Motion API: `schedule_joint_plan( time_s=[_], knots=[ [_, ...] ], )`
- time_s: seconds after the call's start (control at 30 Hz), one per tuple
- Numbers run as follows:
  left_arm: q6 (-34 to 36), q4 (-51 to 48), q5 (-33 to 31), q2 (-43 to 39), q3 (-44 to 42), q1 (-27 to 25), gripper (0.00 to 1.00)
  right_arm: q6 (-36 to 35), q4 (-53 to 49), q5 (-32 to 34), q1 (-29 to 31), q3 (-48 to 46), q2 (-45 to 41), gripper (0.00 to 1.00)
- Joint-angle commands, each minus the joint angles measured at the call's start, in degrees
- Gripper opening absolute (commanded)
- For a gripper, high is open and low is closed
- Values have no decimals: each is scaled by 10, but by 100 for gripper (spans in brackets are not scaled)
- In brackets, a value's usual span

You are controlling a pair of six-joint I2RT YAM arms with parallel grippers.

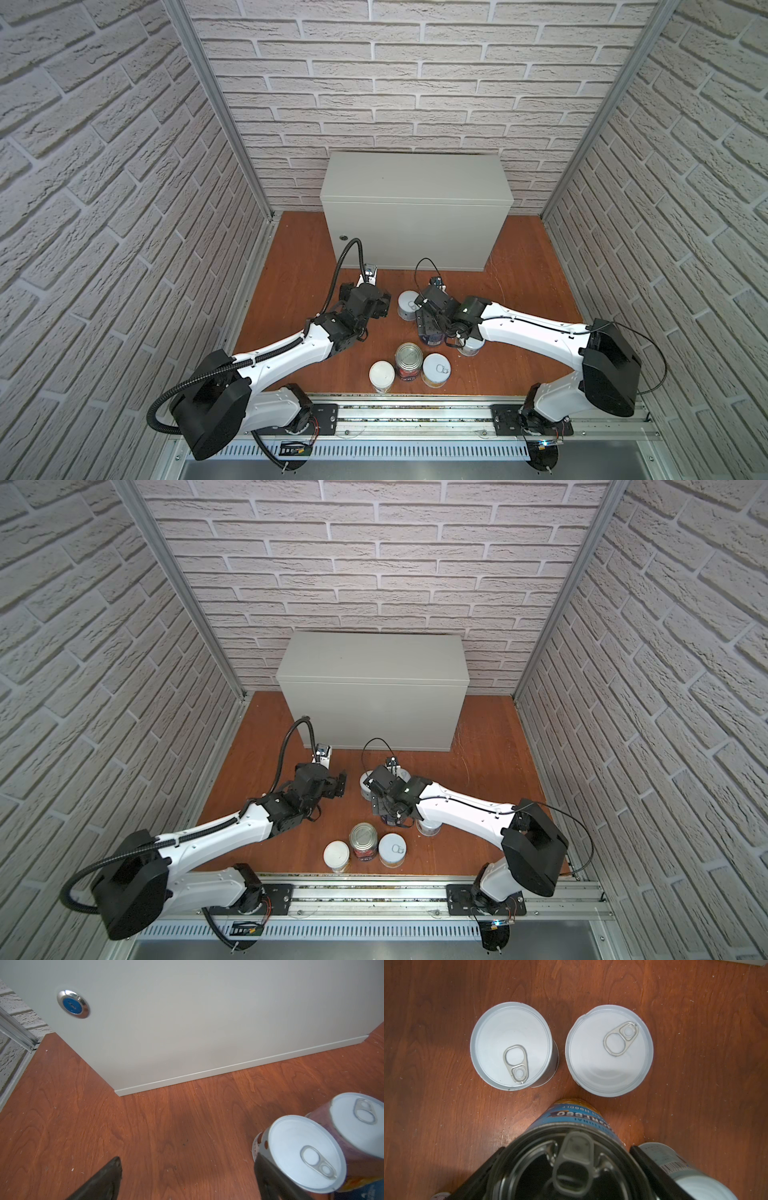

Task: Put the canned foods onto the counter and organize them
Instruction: 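Lift the blue-labelled can with the right gripper off the table, then carry the blue can toward the left gripper while the left gripper approaches it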

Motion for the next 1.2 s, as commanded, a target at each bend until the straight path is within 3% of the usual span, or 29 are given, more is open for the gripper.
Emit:
schedule_joint_plan(
  time_s=[0.0, 0.37, 0.73, 1.17],
  knots=[
    [-13, 10, -10, -4, 7, -2, 98, -8, 4, 35, -2, 23, -32, 74],
    [-19, 37, -10, -27, -10, -2, 98, -17, 19, 28, -14, 19, -55, 74],
    [43, 36, 74, -33, -10, -3, 98, -26, 37, -8, -37, 19, -63, 73],
    [77, 100, 188, -72, -47, -10, 98, -42, 44, -50, -63, 20, -99, 73]
  ],
)
